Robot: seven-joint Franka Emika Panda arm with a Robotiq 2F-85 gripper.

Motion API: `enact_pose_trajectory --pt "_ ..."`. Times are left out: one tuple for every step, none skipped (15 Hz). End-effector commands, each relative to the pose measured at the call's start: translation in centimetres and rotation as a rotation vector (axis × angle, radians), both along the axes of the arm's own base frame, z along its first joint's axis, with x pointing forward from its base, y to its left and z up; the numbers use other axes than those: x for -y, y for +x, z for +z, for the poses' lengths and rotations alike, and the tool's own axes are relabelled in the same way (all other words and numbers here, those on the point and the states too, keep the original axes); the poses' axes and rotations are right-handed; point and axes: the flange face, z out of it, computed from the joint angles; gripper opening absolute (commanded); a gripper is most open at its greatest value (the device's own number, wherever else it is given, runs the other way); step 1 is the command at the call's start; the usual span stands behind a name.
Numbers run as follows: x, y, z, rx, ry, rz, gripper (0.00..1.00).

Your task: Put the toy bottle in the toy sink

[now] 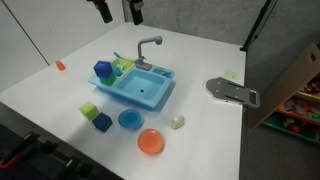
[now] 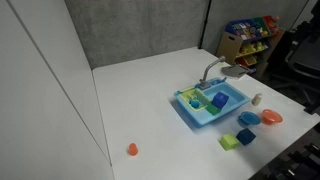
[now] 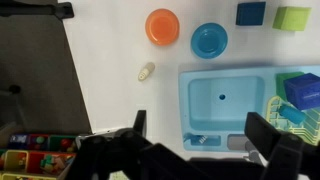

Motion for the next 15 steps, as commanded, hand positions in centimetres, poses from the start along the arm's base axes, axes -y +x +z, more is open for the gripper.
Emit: enact_pose_trajectory --pt "0.0 0.0 0.1 0.001 0.000 0.000 1.00" --pt "0.0 0.0 0.2 0.002 0.000 0.000 1.00" --pt "0.0 0.0 0.2 0.003 -0.001 0.000 1.00" --pt "0.0 0.0 0.2 0.003 -0.001 0.000 1.00" --pt "0.0 0.0 0.2 0.003 -0.001 0.000 1.00" --pt "0.1 0.3 -0.4 -0.010 0.013 -0.001 1.00" --pt "0.2 0.6 -0.9 -0.011 0.014 -0.011 1.00" --pt "0.5 0.9 -1.7 -0.022 0.020 -0.016 1.00" --pt "0.7 1.1 -2.3 -0.031 0.022 -0.027 1.00" --pt "1.2 1.4 -3.2 -0.041 0.028 -0.040 1.00" --pt "1.6 1.6 -3.9 -0.046 0.033 -0.048 1.00" --pt "2.1 1.8 -4.9 -0.053 0.037 -0.060 1.00" --pt "2.6 2.0 -5.9 -0.056 0.041 -0.071 1.00" --pt "3.3 2.2 -7.0 -0.060 0.048 -0.086 1.00" --pt "3.8 2.5 -8.0 -0.064 0.051 -0.096 1.00"
